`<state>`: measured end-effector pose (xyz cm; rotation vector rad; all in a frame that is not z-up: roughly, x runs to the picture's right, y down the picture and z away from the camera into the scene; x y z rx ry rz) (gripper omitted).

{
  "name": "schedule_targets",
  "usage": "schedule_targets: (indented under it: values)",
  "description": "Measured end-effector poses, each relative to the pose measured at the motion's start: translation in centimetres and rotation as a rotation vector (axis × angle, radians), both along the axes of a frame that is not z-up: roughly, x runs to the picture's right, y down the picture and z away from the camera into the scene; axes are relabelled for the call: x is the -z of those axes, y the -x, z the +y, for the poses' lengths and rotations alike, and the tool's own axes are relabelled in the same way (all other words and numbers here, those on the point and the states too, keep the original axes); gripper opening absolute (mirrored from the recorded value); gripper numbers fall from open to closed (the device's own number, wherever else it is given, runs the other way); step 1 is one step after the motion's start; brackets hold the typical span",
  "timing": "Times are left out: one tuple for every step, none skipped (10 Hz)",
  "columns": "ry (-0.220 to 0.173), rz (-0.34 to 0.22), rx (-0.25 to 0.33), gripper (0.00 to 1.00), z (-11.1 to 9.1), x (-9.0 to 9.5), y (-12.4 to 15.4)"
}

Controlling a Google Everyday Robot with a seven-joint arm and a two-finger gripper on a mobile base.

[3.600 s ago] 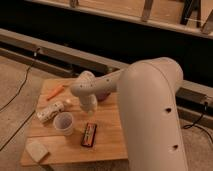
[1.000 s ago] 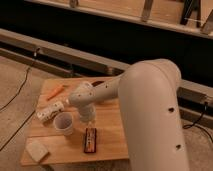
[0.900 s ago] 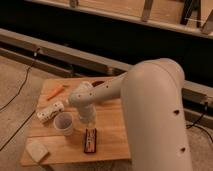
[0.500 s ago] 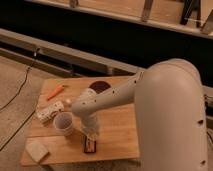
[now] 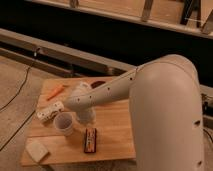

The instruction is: Push the eraser across the table

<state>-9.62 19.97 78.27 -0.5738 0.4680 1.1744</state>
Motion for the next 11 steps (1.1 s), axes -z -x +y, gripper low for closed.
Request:
schedule_targets:
  values:
    - [-0.007,-0.002,0.001,0.00,-0.2,-0.5,0.3]
    - [-0.011,-0.002,-0.003,0.00,-0.4,-1.8,0.6]
    - [-0.008,-0.001,-0.003,0.00,-0.3,-2.8,0.8]
    - [-0.005,-0.001,-0.004,0.00,-0.2,-3.3,0.8]
    - [0.001,0.002,-0.004,0.00,0.0,-4.6,0.7]
    - [0.003,0.003,-0.004,0.00,0.1,-5.0,0.7]
    - [0.007,0.005,-0.004,0.00,0.1,-5.8,0.6]
    - [0.011,0.007,-0.002,0.00,0.1,-6.3,0.3]
    - [0.015,0.010,0.003,0.00,0.0,-6.4,0.0]
    - [0.020,0.013,0.009,0.00,0.1,-6.4,-0.4]
    - [0.023,0.017,0.013,0.00,0.1,-6.3,-0.9]
